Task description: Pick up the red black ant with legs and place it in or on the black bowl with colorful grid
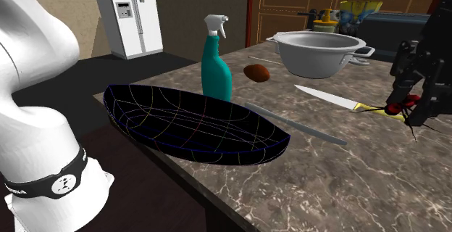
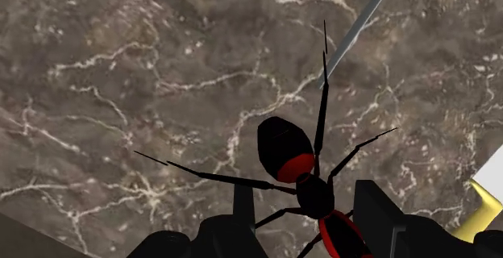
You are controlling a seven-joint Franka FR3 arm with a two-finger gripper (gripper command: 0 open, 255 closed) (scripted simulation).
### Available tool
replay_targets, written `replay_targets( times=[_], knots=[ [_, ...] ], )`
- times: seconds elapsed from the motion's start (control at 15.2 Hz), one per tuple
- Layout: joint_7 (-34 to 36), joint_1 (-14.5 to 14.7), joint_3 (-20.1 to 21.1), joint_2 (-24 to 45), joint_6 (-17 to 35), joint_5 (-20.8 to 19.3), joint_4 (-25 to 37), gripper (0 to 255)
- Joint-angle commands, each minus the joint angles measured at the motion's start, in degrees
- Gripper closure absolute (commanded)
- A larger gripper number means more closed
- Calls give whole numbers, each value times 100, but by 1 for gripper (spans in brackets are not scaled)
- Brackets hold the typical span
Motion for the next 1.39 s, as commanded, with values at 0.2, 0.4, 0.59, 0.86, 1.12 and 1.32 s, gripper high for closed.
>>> replay_targets(
  times=[0.2, 0.4, 0.59, 0.86, 1.12, 1.32],
  knots=[
    [33, -4, 7, -84, -355, 8, 271, 255],
    [52, -6, 11, -133, -566, 13, 436, 255],
    [73, -7, 14, -171, -781, 15, 614, 255],
    [-18, -82, 47, -917, -512, 206, -389, 255],
    [-154, -124, 67, -1858, -263, 469, -1565, 255],
    [-255, -112, 62, -2551, -161, 666, -2352, 255]
  ],
)
